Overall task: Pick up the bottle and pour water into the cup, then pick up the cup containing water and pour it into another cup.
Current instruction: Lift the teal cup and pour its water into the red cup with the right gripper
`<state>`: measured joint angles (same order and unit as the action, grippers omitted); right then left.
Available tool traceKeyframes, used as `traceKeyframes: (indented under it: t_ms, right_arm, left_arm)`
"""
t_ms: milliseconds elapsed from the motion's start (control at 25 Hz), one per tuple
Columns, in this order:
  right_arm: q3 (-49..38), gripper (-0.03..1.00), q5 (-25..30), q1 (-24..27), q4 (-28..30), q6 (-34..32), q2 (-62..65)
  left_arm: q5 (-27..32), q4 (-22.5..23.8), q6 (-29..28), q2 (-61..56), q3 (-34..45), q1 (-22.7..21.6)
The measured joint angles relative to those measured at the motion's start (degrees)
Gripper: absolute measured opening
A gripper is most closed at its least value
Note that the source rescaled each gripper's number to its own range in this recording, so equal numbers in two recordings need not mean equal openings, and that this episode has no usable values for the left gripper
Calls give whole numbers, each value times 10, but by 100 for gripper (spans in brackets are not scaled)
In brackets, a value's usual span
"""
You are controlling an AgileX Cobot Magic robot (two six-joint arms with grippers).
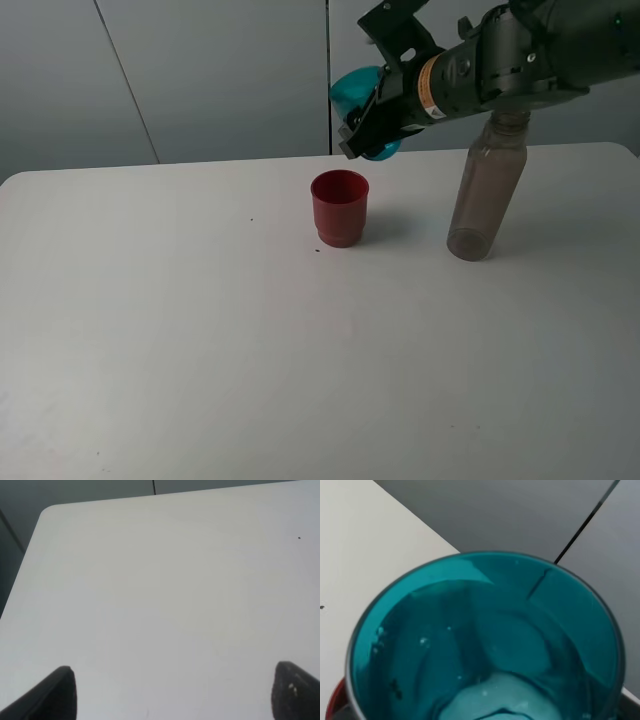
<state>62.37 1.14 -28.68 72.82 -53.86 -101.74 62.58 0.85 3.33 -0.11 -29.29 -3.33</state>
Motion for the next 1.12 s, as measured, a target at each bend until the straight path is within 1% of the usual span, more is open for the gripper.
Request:
traceKeyframes:
  t_ms: [160, 320, 480, 680, 880, 1000, 1120]
  right_arm:
    - [0, 16, -4, 5, 3, 16, 0]
    - [0, 16, -11, 14, 47, 12, 0]
    - [0, 16, -11, 17, 113, -35, 0]
    - [0, 16, -15, 18, 170, -94, 0]
    - [13, 16, -15, 18, 247, -176, -14]
    - [19, 16, -11, 18, 260, -209, -24]
    - [19, 16, -2, 18, 266, -216, -24]
  left_arm:
    - [0, 0, 0, 0, 0, 0]
    - [0, 0, 0, 0, 0, 0]
    - [0, 0, 0, 0, 0, 0]
    - [0, 0, 0, 0, 0, 0]
    - [0, 0, 0, 0, 0, 0]
    - [0, 0, 0, 0, 0, 0]
    - [0, 0, 0, 0, 0, 0]
